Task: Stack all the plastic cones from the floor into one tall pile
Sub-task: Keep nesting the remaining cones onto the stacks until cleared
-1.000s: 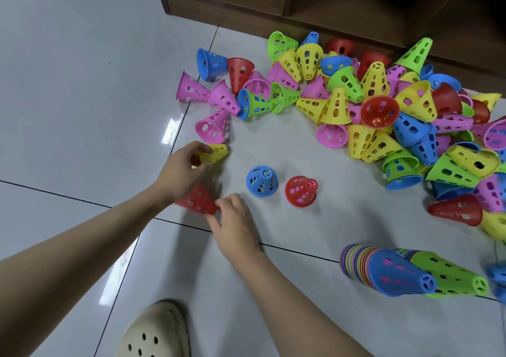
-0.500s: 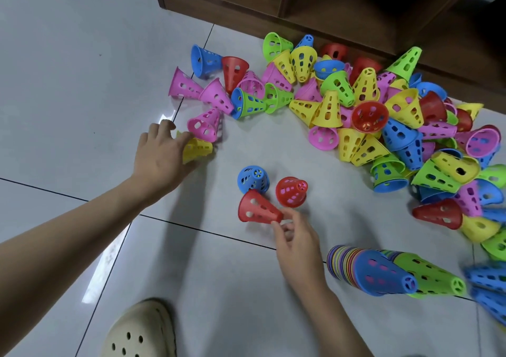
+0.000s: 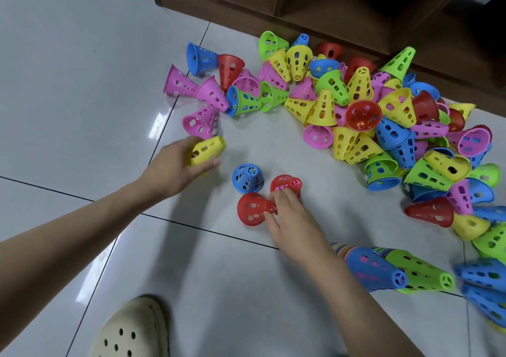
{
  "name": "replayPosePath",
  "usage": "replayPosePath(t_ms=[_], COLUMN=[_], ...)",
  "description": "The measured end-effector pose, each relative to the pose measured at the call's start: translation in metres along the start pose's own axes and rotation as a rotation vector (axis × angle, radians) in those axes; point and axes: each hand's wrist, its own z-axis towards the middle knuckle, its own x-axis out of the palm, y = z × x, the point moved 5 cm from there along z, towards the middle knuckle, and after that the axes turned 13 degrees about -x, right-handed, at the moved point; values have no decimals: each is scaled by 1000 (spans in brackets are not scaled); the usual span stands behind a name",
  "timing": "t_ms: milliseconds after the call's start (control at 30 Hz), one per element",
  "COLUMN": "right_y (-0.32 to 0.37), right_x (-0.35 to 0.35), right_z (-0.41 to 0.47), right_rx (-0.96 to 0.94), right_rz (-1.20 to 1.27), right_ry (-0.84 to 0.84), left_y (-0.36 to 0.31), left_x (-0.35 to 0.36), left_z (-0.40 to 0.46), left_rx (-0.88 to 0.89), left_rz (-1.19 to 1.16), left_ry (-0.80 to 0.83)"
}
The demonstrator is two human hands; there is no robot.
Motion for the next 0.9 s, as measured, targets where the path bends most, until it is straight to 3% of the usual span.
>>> replayPosePath(t_ms=[133, 233, 467, 733, 900], right_y=[9, 9, -3, -24, -38], right_x=[17, 32, 30, -40, -70], right_z=[6, 3, -13, -29, -20], right_rx=[-24, 10, 218, 313, 290], right_rz=[-8, 54, 613, 622, 370], right_ry=[-34, -93, -419, -829, -777], left_y=[-24, -35, -52, -55, -45], left_x=[8, 16, 35, 60, 75], left_z=[-10, -10, -11, -5, -3], left_rx=[93, 207, 291, 227, 226], left_rz=[-243, -191, -200, -224, -63], left_ry=[11, -76, -36, 74, 168])
